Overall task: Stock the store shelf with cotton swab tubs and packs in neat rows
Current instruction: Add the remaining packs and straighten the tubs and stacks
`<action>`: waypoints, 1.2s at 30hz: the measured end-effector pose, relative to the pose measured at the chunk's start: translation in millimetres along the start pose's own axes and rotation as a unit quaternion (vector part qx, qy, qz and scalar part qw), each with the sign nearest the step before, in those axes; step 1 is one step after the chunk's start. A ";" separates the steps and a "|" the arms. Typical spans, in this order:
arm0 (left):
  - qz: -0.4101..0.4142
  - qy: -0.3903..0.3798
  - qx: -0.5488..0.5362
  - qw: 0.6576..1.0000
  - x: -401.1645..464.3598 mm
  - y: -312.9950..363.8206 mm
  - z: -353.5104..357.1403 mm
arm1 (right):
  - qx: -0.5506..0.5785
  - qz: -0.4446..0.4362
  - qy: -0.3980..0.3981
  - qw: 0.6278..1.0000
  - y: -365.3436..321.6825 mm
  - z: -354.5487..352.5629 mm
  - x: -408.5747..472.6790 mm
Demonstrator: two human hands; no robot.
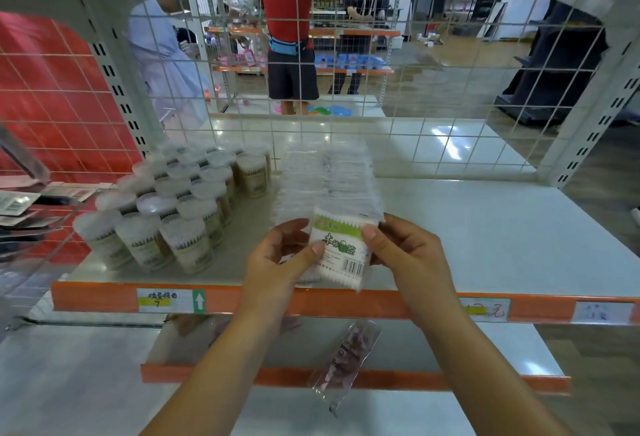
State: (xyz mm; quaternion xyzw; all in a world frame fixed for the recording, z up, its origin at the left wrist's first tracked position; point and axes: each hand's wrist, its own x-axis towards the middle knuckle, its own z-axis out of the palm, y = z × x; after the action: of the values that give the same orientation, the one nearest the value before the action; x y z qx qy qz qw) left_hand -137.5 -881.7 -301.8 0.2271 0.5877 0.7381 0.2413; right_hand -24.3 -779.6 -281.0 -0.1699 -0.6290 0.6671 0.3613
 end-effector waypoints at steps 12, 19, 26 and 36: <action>-0.003 -0.042 -0.004 0.999 -10.0 11.1 -0.7 | -0.050 -0.005 0.014 0.999 2.1 -6.8 3.6; 0.016 -0.030 -0.003 0.999 -9.8 5.3 4.1 | -0.122 0.006 -0.009 0.992 4.7 -11.1 4.2; 0.317 0.010 0.338 0.886 7.4 -5.4 -17.5 | -0.170 -0.027 0.049 0.984 10.8 -22.4 11.0; 0.328 -0.060 0.576 0.746 39.6 -43.9 -30.8 | -0.300 -0.061 0.032 0.952 57.4 -32.7 20.7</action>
State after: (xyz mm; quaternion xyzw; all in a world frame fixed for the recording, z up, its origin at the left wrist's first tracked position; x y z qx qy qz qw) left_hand -183.6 -871.9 -349.0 0.5456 0.7749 0.2775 -0.1576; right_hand -31.5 -738.7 -336.4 -0.2527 -0.7973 0.4189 0.3534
